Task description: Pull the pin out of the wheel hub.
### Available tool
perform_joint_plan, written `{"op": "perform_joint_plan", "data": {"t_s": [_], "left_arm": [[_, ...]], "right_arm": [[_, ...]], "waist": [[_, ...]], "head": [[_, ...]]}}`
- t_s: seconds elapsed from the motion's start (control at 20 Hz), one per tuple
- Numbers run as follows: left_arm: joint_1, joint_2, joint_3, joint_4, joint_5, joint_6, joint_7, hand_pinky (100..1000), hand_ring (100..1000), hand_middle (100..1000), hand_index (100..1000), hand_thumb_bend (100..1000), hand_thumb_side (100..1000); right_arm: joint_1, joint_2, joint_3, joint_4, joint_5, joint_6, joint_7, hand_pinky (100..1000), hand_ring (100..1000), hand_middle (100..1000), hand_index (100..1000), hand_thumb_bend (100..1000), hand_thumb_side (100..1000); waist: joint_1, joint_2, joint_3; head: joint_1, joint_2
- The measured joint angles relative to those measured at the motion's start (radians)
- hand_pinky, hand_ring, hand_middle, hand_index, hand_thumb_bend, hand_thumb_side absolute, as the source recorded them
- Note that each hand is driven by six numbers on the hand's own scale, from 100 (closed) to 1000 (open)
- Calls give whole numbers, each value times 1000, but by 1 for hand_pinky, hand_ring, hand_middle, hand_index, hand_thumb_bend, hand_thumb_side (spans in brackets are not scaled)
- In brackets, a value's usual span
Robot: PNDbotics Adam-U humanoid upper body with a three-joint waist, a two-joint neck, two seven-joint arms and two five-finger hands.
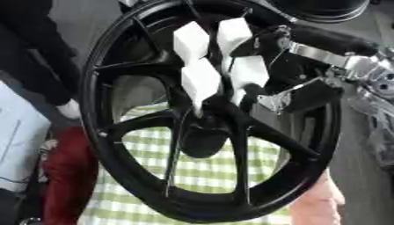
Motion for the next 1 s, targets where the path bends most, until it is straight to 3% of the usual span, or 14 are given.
{"op": "perform_joint_plan", "data": {"t_s": [0.4,1.0], "left_arm": [[-1,0,0,0,0,1,-1,555,860,877,717,238,902],[-2,0,0,0,0,1,-4,557,863,876,715,237,905]], "right_arm": [[-2,3,5,-1,-6,26,18,947,758,637,834,103,265],[10,9,-3,-6,-40,61,45,804,597,521,794,100,188]], "waist": [[-1,6,3],[-5,9,3]], "head": [[-1,-2],[-1,-3]]}}
